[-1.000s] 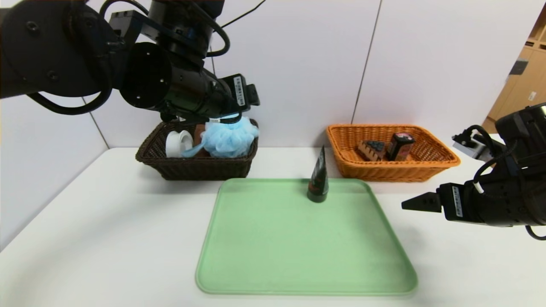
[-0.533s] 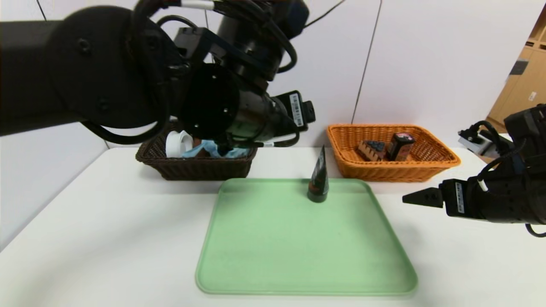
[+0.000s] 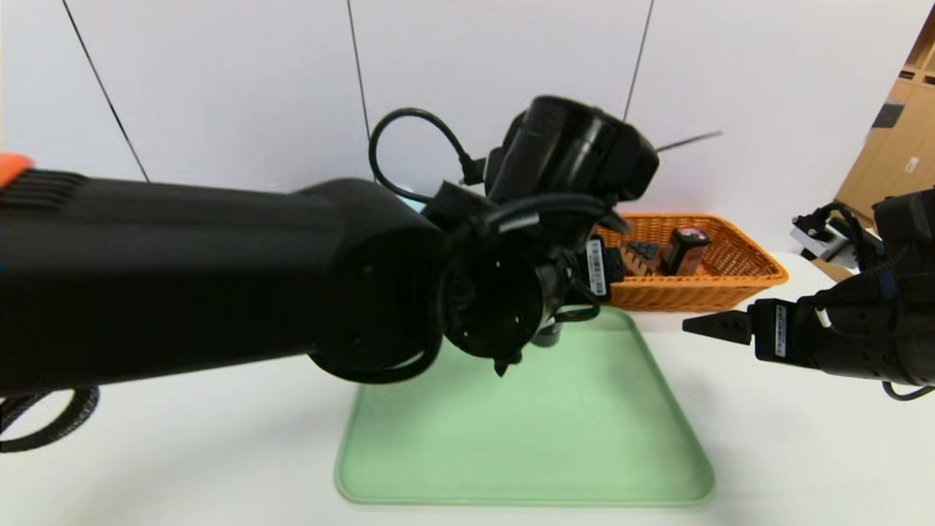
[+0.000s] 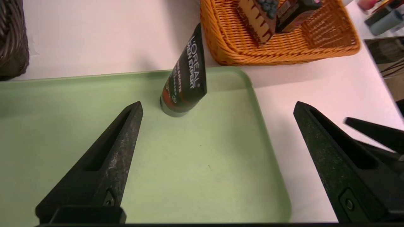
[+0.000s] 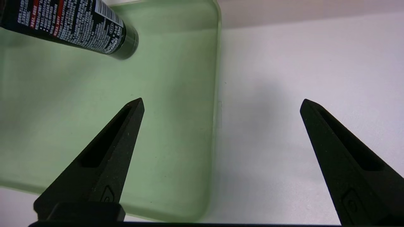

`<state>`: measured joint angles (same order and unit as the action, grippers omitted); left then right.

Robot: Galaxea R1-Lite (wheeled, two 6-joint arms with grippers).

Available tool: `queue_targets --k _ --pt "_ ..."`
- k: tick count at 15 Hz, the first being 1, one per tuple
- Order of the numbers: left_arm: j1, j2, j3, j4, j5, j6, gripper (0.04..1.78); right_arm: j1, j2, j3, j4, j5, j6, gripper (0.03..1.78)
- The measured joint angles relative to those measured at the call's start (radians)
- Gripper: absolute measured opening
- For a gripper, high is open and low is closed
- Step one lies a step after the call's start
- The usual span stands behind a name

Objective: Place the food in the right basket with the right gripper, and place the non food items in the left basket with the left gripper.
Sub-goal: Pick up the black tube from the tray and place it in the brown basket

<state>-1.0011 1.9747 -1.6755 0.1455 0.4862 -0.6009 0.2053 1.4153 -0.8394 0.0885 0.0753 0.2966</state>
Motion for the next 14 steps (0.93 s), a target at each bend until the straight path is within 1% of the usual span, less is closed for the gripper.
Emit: queue_targets --k 2,5,6,7,8,9,14 --pt "-0.002 0.041 0.077 -0.140 0.076 0.073 1.69 0.000 -0.008 0.003 0.000 0.000 0.003 1.71" --pt "-0.004 0.105 0.176 -0.415 0.204 0.263 1.69 0.000 -0.013 0.005 0.000 0.000 0.003 1.71" --pt "-0.003 0.119 0.203 -0.487 0.225 0.320 1.69 0.001 -0.014 0.005 0.000 0.001 0.003 1.71" --pt "-0.003 0.132 0.230 -0.573 0.233 0.379 1.69 0.001 -0.015 0.005 0.000 0.000 0.003 1.71" --pt "-0.004 0.141 0.249 -0.631 0.235 0.417 1.69 0.001 -0.016 0.005 0.000 0.000 0.003 1.71" --pt "-0.005 0.149 0.262 -0.672 0.235 0.432 1.69 0.003 -0.017 0.005 0.000 0.000 0.003 1.71" --pt "-0.020 0.192 0.264 -0.683 0.252 0.434 1.69 0.003 -0.024 0.009 0.001 -0.001 0.003 1.71"
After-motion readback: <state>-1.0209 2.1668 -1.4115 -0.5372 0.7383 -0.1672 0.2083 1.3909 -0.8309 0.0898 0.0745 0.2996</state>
